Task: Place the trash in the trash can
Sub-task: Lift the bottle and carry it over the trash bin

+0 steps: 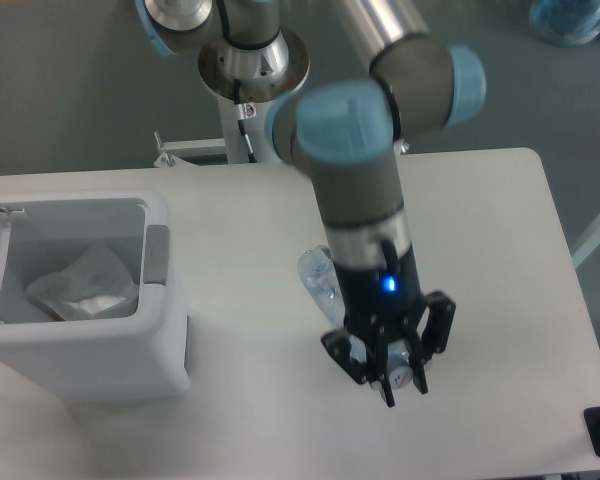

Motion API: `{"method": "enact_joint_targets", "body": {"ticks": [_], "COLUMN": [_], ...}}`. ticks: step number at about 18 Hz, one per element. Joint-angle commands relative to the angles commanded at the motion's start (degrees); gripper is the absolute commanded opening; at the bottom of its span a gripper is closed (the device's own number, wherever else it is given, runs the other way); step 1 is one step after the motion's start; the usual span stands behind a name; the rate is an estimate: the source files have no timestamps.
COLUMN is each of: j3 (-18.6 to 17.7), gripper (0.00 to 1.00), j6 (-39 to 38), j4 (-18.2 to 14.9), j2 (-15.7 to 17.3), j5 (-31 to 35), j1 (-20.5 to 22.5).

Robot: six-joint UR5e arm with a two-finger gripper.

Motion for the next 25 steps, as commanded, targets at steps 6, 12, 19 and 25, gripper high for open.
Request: {"method": "enact_joint_targets", "body": {"ticks": [6, 12, 19, 25], "j3": [-2.2, 0.9, 1.0, -0.5], "gripper": [0.25, 0.25, 0.25, 0.25], "j6": [-0.3, 0.0, 0.2, 0.2], "j4": [0.1, 2.1, 5.3, 5.3], "j2": [6.6, 8.4, 5.4, 4.2], "j5": [-5.6, -5.6, -5.6, -5.2], "j1": [-3.6, -7.0, -13.6, -17.3]}}
